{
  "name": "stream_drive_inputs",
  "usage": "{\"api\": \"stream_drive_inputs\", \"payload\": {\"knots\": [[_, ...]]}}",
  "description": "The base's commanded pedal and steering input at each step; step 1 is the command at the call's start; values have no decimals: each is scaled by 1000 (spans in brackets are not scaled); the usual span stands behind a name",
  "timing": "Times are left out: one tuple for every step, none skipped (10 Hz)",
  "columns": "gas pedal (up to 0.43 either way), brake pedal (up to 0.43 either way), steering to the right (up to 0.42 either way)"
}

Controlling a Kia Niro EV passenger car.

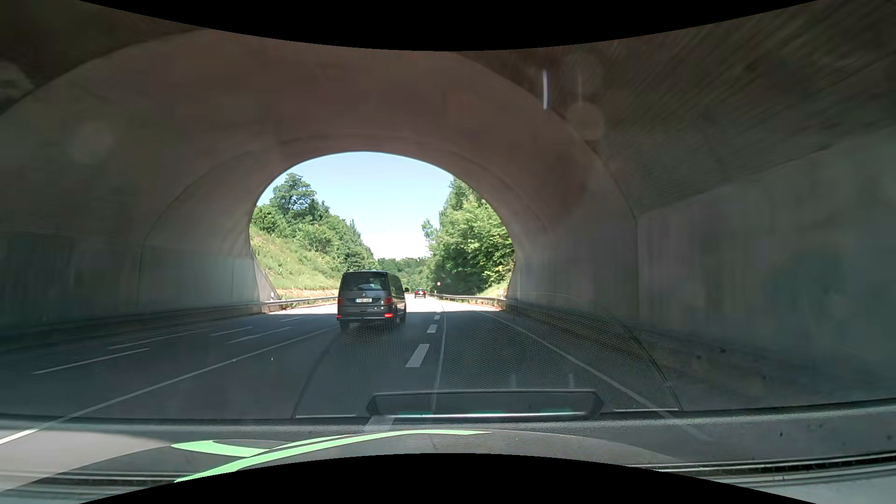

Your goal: Follow the waypoints while adhering to traffic rules and regulations

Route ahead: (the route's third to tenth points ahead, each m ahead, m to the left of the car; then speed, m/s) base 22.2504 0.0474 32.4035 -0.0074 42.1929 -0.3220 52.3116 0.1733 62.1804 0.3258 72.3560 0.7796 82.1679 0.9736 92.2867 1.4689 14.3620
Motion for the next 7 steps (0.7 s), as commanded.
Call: {"api": "stream_drive_inputs", "payload": {"knots": [[240,0,-20],[248,0,-19],[248,0,-18],[248,0,-15],[248,0,-13],[248,0,-12],[248,0,-10]]}}
